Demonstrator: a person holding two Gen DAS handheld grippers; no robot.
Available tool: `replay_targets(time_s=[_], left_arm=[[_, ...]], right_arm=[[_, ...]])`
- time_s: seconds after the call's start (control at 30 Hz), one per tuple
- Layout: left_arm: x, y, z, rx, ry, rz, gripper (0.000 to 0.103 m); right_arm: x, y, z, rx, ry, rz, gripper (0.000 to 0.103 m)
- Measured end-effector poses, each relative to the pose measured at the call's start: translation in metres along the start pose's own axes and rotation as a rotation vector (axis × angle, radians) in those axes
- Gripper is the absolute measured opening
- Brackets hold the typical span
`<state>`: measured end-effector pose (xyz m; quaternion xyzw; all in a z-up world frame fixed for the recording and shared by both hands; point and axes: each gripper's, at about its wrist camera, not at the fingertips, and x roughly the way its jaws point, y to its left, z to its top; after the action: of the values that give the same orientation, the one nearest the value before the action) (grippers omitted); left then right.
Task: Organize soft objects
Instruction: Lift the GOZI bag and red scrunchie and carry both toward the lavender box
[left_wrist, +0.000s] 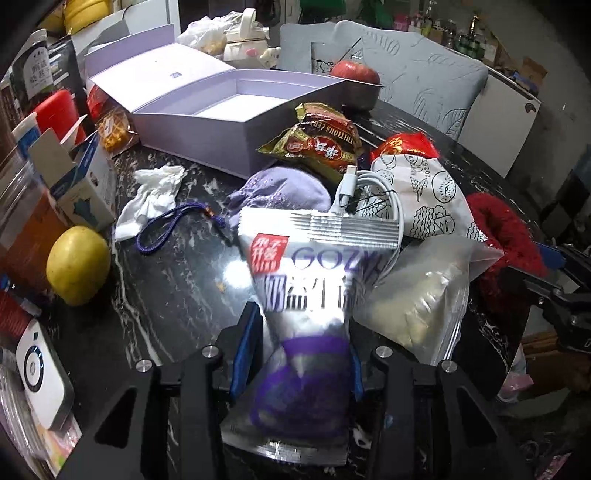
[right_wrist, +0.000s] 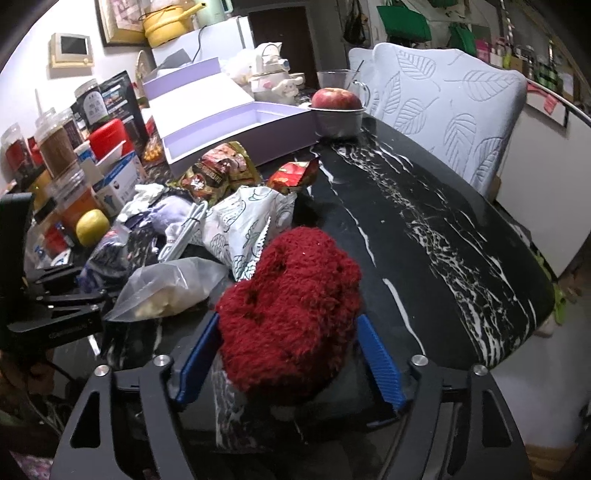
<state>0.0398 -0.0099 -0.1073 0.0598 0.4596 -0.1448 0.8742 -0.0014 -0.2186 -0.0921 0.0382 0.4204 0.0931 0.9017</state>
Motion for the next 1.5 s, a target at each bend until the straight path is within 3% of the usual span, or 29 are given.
replay_targets(time_s=[0.27,0.4,0.57,0.87,1.23,1.5], left_arm=[[0.005,0.003,0.004,-0.032,-0.031,-0.015,0.041],[0.007,0.002,0.003,-0.040,-0.042,-0.010,0.034],[0.001,0.003,0.000,-0.049,-0.040,-0.026,0.032],[-0.023,0.003,0.003,-0.052,-0.087,-0.045,0.030],[-0.056,0.003,0.017,-0.061,-0.172,-0.059,0.030],[-0.086,0.006,0.040,-0.048,-0.278,-0.035,0.030]], right_arm=[[0.018,0.005,0.007,-0.022,0.015,-0.017,0.082],[0.028,0.008,0.008,-0.029,0.036,-0.043,0.052],[0.024,0.004,0.007,-0.017,0.033,-0.046,0.040],[0.002,0.002,0.005,0.015,0.005,-0.021,0.039],[-0.032,0.010,0.011,0.000,-0.090,0.015,0.037],[-0.052,0.023,0.027,-0.055,-0.147,0.056,0.037]])
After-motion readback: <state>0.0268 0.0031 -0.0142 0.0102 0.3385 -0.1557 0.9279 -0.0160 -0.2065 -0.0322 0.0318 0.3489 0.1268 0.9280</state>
